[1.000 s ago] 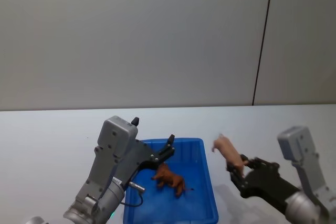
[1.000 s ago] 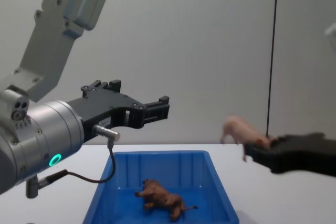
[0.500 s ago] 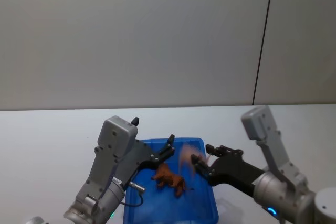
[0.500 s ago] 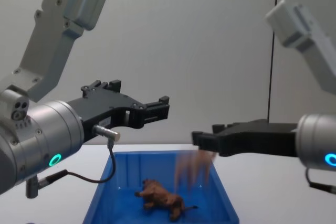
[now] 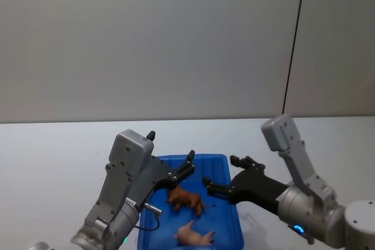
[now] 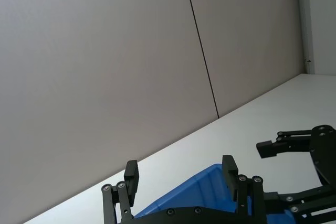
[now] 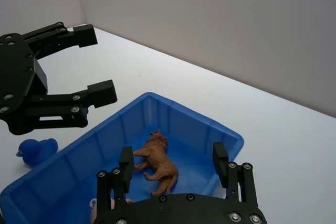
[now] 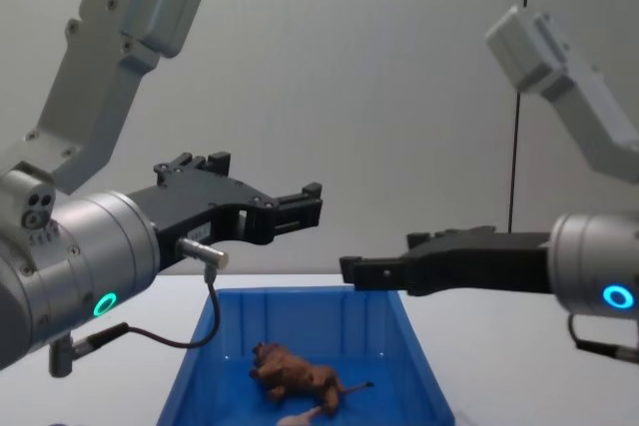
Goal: Pick up the two dolls from the table and place them into the box.
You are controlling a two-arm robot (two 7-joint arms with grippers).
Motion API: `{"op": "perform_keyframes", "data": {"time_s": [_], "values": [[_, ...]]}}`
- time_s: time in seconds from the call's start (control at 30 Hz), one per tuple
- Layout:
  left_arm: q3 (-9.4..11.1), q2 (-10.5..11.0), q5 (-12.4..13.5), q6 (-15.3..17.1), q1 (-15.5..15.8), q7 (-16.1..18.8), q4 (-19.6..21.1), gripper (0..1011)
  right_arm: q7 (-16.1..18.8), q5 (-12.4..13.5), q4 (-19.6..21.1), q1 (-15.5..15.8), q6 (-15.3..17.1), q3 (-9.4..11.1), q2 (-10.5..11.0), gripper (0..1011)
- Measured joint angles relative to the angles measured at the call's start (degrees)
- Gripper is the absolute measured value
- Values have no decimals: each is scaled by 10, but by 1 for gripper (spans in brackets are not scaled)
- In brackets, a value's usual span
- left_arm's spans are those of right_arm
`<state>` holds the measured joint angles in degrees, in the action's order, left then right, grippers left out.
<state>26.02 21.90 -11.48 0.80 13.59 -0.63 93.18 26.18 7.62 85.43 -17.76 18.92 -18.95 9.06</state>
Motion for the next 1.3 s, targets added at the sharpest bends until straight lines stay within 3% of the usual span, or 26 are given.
{"op": "perform_keyframes", "data": {"time_s": [0.2, 0.43, 0.77, 1.07, 1.3], "values": [[0, 0, 0, 0, 0, 0, 0, 1002, 5, 1, 17, 16, -16, 12, 22, 1001], [0, 0, 0, 0, 0, 0, 0, 1001, 6, 13, 47, 50, -35, 29, 59, 1001], [-1, 2, 5, 6, -3, 2, 3, 1001, 5, 24, 69, 77, -50, 43, 87, 1001], [-5, 20, 11, 41, -24, 27, 32, 1001, 5, 29, 79, 88, -56, 48, 98, 1001], [-11, 46, -5, 86, -60, 71, 67, 1002, 4, 31, 83, 93, -59, 50, 103, 1001]]}}
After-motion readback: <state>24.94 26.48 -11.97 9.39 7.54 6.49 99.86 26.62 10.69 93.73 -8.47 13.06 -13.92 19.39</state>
